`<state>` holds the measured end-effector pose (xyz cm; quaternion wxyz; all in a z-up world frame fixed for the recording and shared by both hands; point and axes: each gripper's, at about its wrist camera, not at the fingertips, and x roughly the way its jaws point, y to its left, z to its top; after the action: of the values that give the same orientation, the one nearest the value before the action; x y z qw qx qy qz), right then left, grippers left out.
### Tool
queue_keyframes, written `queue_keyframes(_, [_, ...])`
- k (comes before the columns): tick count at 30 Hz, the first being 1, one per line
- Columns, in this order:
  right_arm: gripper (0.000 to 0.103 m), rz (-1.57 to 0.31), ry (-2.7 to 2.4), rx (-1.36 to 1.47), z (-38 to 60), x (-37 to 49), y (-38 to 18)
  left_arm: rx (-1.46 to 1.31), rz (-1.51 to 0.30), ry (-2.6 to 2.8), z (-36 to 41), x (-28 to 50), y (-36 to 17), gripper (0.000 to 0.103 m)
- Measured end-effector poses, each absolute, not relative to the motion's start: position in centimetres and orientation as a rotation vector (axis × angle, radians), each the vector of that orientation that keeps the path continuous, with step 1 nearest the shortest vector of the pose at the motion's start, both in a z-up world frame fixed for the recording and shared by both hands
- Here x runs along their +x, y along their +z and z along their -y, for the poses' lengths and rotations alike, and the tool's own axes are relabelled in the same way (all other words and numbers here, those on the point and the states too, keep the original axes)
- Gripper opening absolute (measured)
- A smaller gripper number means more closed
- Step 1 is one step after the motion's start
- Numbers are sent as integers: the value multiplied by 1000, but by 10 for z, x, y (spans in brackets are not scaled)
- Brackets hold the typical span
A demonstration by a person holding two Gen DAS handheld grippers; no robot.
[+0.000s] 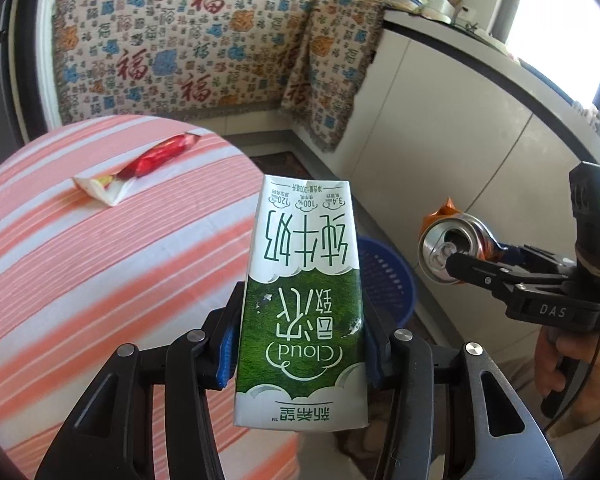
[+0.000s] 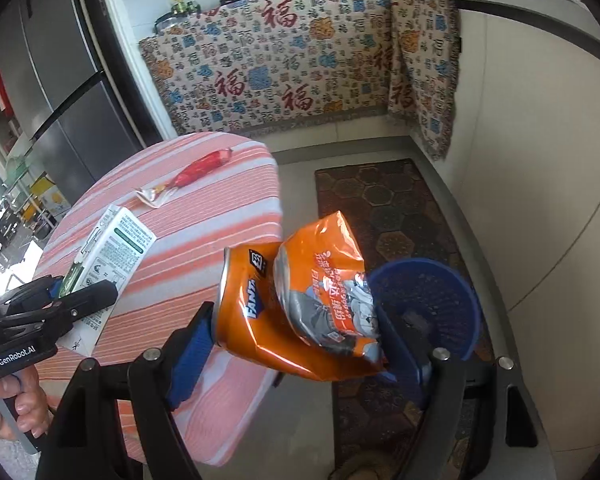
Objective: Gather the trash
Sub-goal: 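Carry the carton, orange can and chip bag over the blue wastebasket and open both tools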
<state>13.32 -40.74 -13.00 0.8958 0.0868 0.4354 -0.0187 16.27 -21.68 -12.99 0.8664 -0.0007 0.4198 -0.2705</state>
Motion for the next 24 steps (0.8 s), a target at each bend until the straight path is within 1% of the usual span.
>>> queue_keyframes(10, [80, -933, -175, 230, 503, 123, -149, 45, -928, -688, 315, 180, -148, 50])
queue_keyframes(19, [81, -985, -225, 278, 569, 138, -183, 48, -981, -718, 368, 213, -189, 50])
queue_keyframes(24, [81, -1018, -239, 324, 597, 151, -211, 52, -1016, -731, 393, 233, -214, 50])
